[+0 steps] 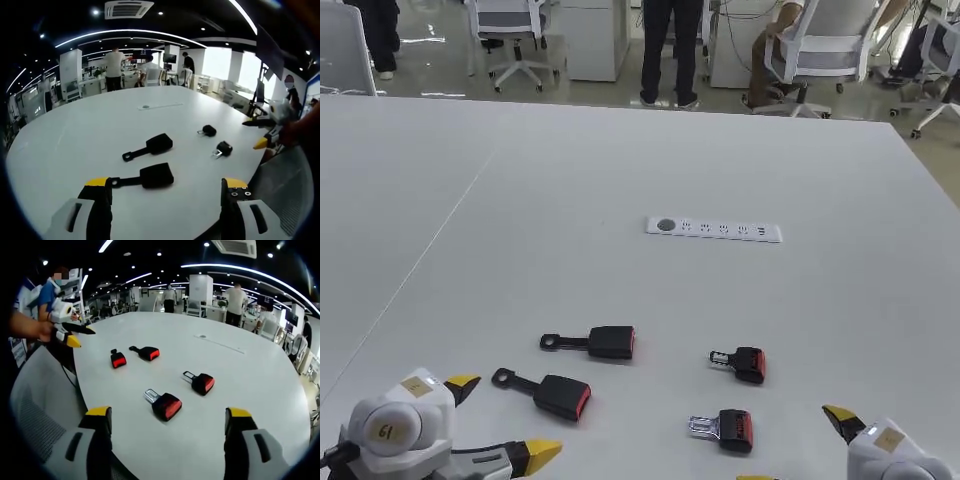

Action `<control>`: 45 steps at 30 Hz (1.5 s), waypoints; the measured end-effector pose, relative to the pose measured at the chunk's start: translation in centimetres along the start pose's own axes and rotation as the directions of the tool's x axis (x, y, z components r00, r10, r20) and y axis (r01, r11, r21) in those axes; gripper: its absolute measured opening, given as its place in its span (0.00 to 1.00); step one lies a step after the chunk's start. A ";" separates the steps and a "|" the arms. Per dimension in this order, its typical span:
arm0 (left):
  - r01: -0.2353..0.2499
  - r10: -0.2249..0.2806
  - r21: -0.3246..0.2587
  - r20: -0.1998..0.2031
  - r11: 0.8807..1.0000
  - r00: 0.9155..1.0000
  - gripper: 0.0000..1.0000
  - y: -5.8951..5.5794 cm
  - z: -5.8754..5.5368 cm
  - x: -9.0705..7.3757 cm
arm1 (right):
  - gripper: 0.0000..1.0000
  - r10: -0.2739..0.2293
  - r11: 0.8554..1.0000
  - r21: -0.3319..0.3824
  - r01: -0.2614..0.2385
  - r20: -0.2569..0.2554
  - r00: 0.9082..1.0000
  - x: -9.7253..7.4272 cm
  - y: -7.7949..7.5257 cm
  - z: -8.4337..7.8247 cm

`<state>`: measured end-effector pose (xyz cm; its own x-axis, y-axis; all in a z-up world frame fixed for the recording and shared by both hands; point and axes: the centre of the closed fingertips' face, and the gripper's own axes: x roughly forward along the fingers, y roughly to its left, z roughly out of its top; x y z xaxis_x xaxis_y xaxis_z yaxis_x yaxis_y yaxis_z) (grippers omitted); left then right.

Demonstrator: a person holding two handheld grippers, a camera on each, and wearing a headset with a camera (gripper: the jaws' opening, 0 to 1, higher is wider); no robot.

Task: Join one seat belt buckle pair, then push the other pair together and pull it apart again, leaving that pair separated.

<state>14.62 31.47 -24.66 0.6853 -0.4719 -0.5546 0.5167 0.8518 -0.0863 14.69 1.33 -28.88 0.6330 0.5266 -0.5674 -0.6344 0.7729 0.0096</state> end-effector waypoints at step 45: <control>0.080 -0.075 0.074 -0.071 0.994 0.995 0.86 2.3 -0.2 4.7 | 0.87 0.164 0.983 -0.056 -0.172 -0.133 0.978 5.0 -0.5 0.0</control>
<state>18.93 31.28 -27.65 0.6067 -0.5168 -0.6041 0.6064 0.7922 -0.0687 18.18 3.53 -31.73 0.4560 0.5945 -0.6623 -0.7578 0.6496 0.0613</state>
